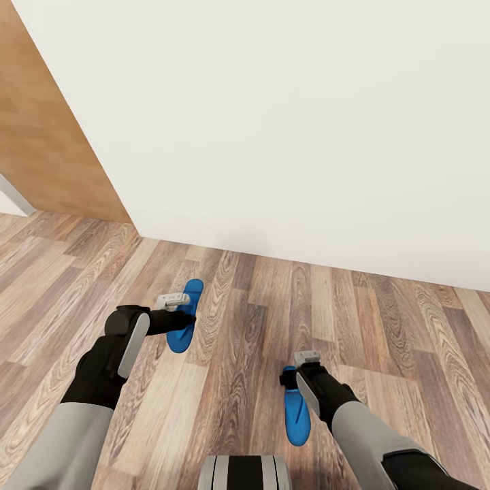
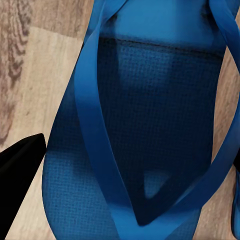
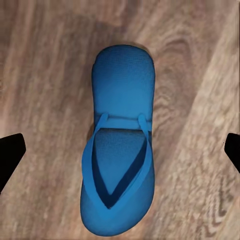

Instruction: In the bedroom, move the book from the bed onto either nightstand, and place the two sandals side by side next to the bed.

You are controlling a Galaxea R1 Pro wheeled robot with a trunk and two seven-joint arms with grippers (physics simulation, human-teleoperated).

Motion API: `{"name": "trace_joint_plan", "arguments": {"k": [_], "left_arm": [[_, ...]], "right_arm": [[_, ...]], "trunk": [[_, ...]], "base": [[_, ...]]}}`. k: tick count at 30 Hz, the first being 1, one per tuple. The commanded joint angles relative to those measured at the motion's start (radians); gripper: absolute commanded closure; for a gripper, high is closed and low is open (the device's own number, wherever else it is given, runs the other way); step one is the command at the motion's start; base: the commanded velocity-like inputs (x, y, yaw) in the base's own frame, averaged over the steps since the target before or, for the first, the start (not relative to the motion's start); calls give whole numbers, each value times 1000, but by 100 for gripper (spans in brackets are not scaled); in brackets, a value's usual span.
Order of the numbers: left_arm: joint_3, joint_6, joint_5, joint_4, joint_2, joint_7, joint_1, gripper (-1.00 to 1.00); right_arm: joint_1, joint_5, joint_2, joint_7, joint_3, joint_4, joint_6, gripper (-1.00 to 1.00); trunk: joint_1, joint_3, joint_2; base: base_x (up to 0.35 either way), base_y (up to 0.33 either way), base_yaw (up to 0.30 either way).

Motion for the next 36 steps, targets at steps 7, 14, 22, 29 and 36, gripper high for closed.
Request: {"name": "trace_joint_plan", "arguments": {"k": [7,14,22,29,36], "left_arm": [[-2,4,-2,-1,1,4,0,100],[-2,4,-2,-1,1,4,0,100],[-2,4,-2,-1,1,4,0,100],[-2,4,-2,-1,2,4,0,100],[-2,4,-2,-1,2,4,0,100]], "right_arm": [[-10,0,0,-4,6,-1,7,-100],[-20,0,0,-4,6,-1,7,-100],[-23,0,0,-4,6,0,7,-100],[-24,0,0,-4,6,1,8,-100],[-27,1,0,-4,6,1,11,-100]], "trunk": [[3,-28,-2],[5,-47,-3],[9,-78,-5],[11,-97,-6],[13,-113,-7]], "base": [[0,0,0],[0,0,0],[0,0,0],[0,0,0],[0,0,0]]}}
